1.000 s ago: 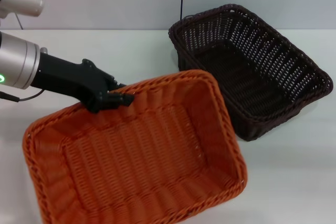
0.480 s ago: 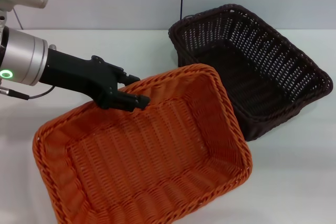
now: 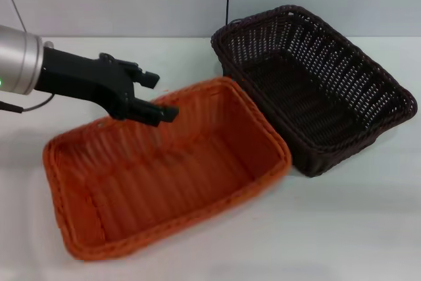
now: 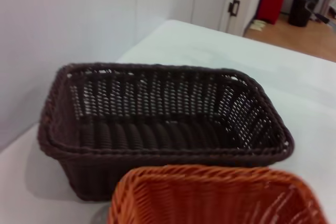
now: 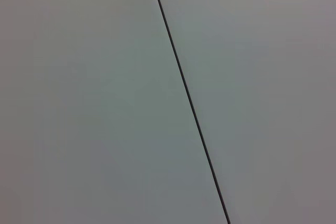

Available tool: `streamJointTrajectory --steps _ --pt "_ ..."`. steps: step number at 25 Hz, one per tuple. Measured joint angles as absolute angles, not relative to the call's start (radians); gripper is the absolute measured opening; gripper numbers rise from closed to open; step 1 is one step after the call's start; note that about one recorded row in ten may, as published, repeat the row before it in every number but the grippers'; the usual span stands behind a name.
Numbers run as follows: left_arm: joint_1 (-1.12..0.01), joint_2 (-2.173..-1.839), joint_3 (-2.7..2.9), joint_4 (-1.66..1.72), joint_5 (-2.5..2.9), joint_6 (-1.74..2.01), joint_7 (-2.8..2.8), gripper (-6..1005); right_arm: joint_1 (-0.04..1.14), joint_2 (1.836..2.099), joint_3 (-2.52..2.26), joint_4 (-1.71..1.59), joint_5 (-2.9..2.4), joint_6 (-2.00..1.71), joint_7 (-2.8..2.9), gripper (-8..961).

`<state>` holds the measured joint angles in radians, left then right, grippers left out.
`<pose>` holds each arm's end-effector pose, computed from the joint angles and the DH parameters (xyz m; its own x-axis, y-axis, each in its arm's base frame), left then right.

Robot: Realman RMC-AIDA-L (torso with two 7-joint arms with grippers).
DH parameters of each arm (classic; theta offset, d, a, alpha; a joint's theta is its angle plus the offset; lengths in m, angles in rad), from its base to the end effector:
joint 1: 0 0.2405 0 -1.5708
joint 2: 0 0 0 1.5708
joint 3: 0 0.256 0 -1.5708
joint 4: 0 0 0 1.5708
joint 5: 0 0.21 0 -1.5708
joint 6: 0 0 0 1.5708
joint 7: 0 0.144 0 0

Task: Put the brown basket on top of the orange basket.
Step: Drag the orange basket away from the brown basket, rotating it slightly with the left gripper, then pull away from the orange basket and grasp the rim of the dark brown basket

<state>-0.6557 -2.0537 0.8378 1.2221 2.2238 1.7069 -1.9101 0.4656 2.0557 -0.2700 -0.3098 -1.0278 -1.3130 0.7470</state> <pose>-0.1745 0.3699 0.0675 0.9269 0.3226 0.1916 0.3609 -0.9064 -0.2197 0.3465 0.3456 0.1163 0.4728 0.3152 -0.8229 -0.8526 -0.0724 -0.5176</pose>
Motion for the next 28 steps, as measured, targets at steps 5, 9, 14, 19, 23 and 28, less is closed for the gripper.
streamJointTrajectory --steps 5,9,14,19,23,28 --pt "-0.649 -2.056 0.782 1.233 2.183 1.706 -1.900 813 0.466 2.055 -0.270 -0.310 -1.028 -1.313 0.747 622" --pt "-0.630 -2.055 0.751 1.230 2.096 1.702 -1.883 814 0.467 2.055 -0.267 -0.310 -1.028 -1.313 0.747 622" --pt "-0.542 -2.061 0.712 1.199 1.808 1.679 -1.805 813 0.468 2.054 -0.263 -0.310 -1.028 -1.313 0.751 622" --pt "-0.440 -2.067 0.731 0.971 1.406 1.671 -1.545 812 0.477 2.053 -0.263 -0.310 -1.028 -1.313 0.756 622" --pt "-0.409 -2.067 0.758 0.778 1.200 1.711 -1.315 812 0.496 2.052 -0.269 -0.312 -1.028 -1.314 0.757 622" --pt "-0.398 -2.069 0.781 0.486 0.973 1.795 -1.019 811 0.514 2.051 -0.282 -0.321 -1.035 -1.315 0.786 622"
